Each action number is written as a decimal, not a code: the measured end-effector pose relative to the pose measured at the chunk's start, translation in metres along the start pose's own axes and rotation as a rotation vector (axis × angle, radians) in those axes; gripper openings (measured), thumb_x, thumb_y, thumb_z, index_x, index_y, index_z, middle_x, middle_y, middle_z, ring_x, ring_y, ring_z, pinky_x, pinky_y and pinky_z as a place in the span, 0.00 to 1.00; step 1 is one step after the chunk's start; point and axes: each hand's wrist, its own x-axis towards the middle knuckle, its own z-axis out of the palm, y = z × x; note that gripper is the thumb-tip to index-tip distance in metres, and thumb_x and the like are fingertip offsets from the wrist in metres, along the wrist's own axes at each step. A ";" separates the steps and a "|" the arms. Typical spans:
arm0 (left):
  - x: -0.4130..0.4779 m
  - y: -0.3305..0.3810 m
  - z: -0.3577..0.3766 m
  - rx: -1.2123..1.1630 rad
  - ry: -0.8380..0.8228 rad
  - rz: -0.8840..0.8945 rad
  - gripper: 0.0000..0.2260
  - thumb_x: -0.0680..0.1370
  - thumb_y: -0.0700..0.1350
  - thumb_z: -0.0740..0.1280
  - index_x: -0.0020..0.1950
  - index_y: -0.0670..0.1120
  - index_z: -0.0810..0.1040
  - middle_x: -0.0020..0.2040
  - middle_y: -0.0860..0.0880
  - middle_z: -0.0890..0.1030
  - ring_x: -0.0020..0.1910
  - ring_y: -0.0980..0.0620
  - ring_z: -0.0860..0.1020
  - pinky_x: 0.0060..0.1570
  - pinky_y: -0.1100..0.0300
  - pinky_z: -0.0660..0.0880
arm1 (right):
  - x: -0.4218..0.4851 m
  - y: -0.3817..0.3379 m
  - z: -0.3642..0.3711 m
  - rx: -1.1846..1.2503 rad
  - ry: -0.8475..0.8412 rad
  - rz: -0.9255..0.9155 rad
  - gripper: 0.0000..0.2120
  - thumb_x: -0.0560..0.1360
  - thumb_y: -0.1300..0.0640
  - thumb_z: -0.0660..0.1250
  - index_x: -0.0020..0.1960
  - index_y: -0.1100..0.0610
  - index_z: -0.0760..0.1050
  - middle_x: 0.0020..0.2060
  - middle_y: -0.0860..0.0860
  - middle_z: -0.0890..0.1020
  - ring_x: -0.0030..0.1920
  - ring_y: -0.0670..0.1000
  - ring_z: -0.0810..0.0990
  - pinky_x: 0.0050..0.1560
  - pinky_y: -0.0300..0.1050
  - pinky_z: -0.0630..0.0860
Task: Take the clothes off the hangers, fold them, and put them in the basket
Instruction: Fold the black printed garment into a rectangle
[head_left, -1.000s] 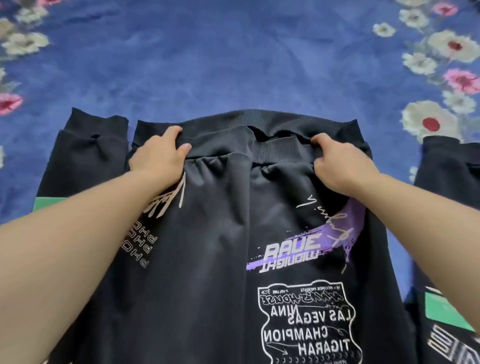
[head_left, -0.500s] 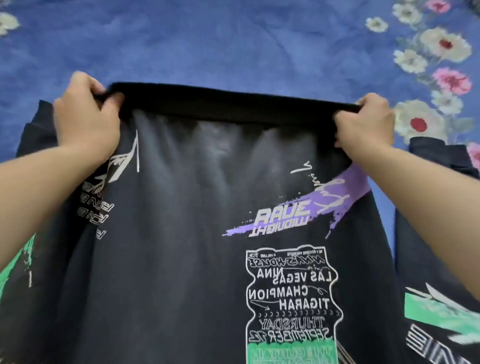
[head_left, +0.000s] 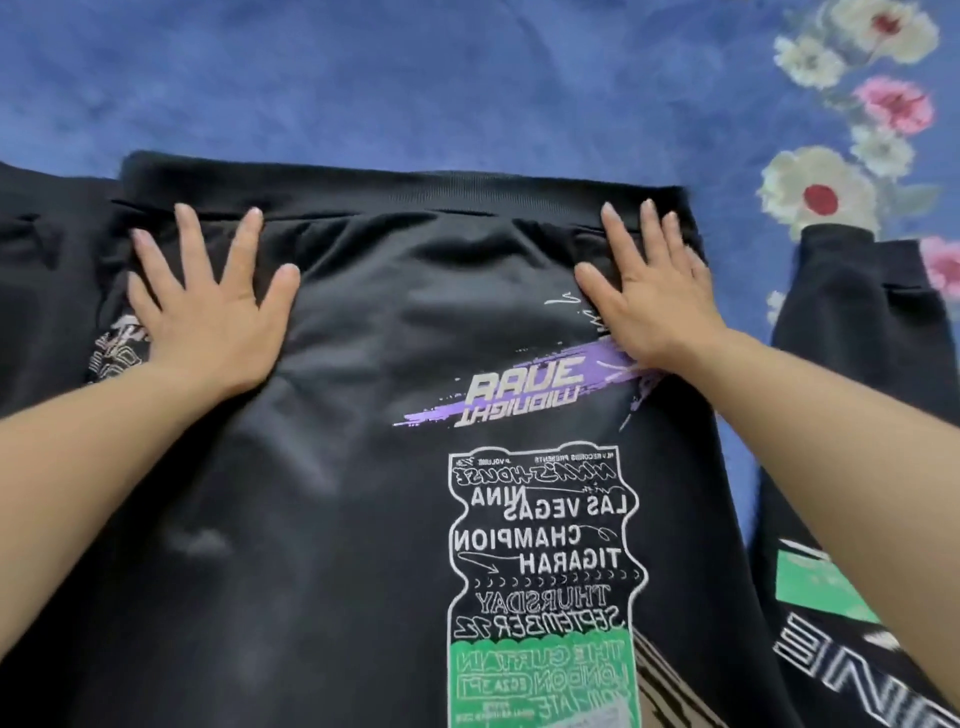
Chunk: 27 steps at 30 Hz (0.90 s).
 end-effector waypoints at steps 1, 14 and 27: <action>0.000 0.004 -0.001 -0.001 -0.024 -0.019 0.27 0.81 0.63 0.50 0.79 0.61 0.47 0.80 0.44 0.41 0.77 0.36 0.39 0.73 0.39 0.39 | 0.000 -0.001 -0.003 0.102 0.011 -0.024 0.30 0.81 0.40 0.53 0.80 0.45 0.49 0.80 0.51 0.47 0.79 0.52 0.44 0.76 0.49 0.45; -0.235 0.178 0.067 -0.195 -0.124 0.648 0.26 0.81 0.57 0.51 0.79 0.52 0.57 0.80 0.43 0.53 0.79 0.45 0.51 0.75 0.50 0.43 | -0.105 0.164 -0.049 0.291 0.353 0.821 0.35 0.66 0.40 0.67 0.62 0.66 0.72 0.63 0.65 0.73 0.66 0.64 0.69 0.64 0.56 0.64; -0.225 0.195 0.015 -0.671 -0.730 0.280 0.19 0.83 0.52 0.56 0.74 0.53 0.69 0.79 0.50 0.56 0.79 0.50 0.50 0.77 0.50 0.46 | -0.175 0.091 -0.146 0.805 0.962 0.292 0.19 0.71 0.58 0.63 0.29 0.50 0.56 0.23 0.44 0.58 0.28 0.42 0.57 0.31 0.37 0.55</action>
